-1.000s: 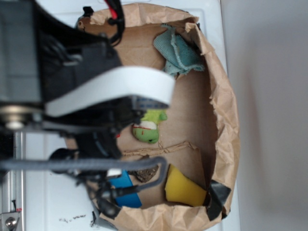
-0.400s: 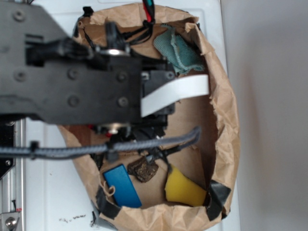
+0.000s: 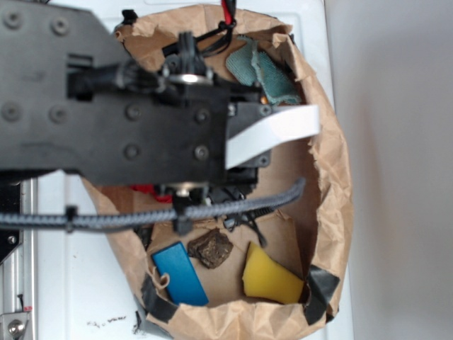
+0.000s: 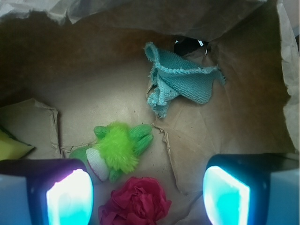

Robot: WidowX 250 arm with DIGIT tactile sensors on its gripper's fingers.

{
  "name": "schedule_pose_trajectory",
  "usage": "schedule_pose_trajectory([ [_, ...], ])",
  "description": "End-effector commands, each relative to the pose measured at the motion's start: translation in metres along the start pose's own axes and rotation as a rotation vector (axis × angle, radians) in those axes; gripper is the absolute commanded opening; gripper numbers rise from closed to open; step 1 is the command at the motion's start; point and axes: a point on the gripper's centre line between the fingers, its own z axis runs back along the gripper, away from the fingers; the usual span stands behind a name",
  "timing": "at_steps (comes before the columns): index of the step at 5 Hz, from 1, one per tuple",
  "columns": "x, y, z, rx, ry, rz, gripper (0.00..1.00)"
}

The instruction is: Grab the blue cloth.

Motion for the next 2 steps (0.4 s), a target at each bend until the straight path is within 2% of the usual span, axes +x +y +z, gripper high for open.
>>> schedule_pose_trajectory([
  [1, 0.012, 0.002, 0.013, -0.019, -0.038, 0.01, 1.0],
  [2, 0.014, 0.017, -0.005, -0.05, 0.031, 0.004, 1.0],
])
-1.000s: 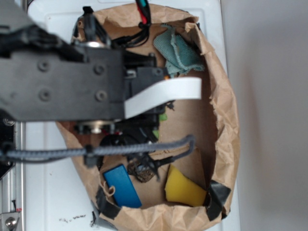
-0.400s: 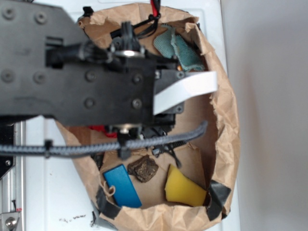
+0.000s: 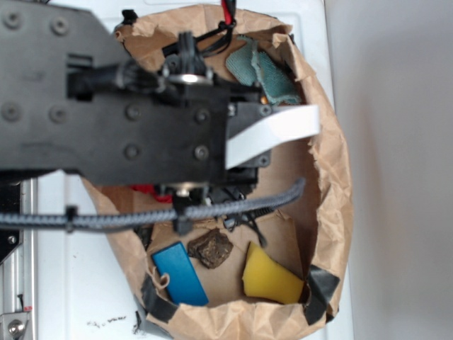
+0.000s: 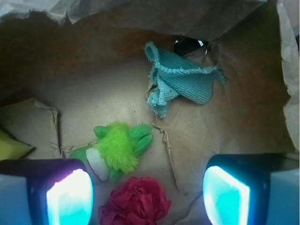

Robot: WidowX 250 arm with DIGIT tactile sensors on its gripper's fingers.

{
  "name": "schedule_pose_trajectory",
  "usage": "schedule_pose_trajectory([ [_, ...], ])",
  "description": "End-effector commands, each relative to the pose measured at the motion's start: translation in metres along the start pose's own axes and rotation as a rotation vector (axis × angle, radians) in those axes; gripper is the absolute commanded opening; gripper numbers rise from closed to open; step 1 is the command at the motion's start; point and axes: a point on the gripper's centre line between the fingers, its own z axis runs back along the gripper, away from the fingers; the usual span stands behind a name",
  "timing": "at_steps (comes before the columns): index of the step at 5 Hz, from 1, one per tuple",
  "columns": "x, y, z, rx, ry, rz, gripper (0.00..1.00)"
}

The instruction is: Grab the blue cloth.

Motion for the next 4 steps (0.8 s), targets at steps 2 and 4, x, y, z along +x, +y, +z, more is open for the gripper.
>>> schedule_pose_trajectory([
  [2, 0.023, 0.035, -0.024, -0.064, 0.003, 0.068, 1.0],
  [4, 0.037, 0.027, -0.054, -0.036, -0.068, 0.173, 1.0],
])
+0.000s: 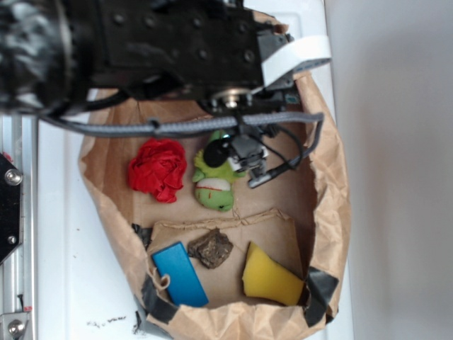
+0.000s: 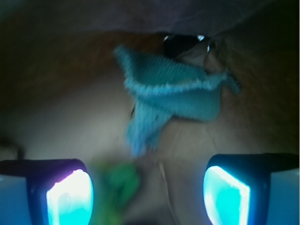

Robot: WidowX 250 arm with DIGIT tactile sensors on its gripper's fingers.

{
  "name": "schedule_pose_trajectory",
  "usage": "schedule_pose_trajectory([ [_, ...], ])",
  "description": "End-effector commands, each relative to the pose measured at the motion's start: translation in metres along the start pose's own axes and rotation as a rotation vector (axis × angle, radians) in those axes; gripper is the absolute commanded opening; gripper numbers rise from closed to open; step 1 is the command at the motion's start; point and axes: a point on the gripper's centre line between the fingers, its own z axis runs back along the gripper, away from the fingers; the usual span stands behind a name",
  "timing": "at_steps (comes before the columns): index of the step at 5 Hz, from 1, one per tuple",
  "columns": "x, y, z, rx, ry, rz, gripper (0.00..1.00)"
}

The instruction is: Grab the blue cloth.

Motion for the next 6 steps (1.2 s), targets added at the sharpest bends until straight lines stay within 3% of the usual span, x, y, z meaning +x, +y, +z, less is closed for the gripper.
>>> schedule_pose_trajectory([
  [1, 0.0162, -0.0117, -0.0056, -0.002, -0.084, 0.044, 1.0],
  [5, 0.0162, -0.0117, -0.0056, -0.002, -0.084, 0.044, 1.0],
  [6, 0.02, -0.0148, -0.0099, -0.006, -0.108, 0.06, 1.0],
])
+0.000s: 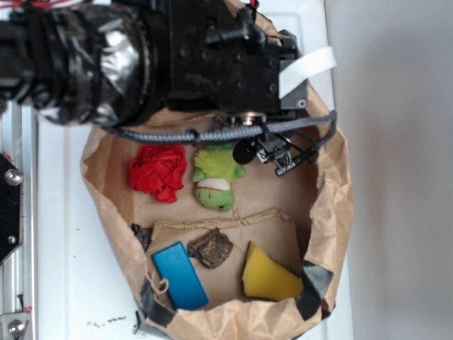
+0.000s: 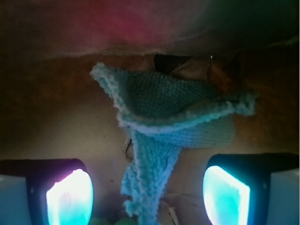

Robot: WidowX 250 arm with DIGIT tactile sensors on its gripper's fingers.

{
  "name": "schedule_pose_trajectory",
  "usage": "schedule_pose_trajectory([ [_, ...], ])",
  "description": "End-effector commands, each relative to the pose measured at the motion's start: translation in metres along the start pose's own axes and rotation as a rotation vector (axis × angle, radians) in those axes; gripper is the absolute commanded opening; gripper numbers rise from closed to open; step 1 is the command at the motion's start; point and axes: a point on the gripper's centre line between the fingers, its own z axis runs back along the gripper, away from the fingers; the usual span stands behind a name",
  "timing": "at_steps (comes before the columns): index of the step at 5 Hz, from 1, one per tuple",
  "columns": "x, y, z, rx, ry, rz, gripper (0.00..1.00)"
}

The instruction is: Grab the blue cloth.

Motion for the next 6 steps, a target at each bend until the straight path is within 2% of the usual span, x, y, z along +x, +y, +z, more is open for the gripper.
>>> schedule_pose_trajectory([
  [1, 0.023, -0.008, -0.002, -0.026, -0.089, 0.036, 1.0],
  [2, 0.027, -0.011, -0.008, -0.006, -0.115, 0.048, 1.0],
  [3, 0.028, -0.013, -0.015, 0.007, -0.128, 0.047, 0.95],
  [4, 0.027, -0.014, -0.016, 0.008, -0.136, 0.052, 0.0],
  [6, 0.023, -0.013, -0.01, 0.019, -0.162, 0.0, 0.0],
])
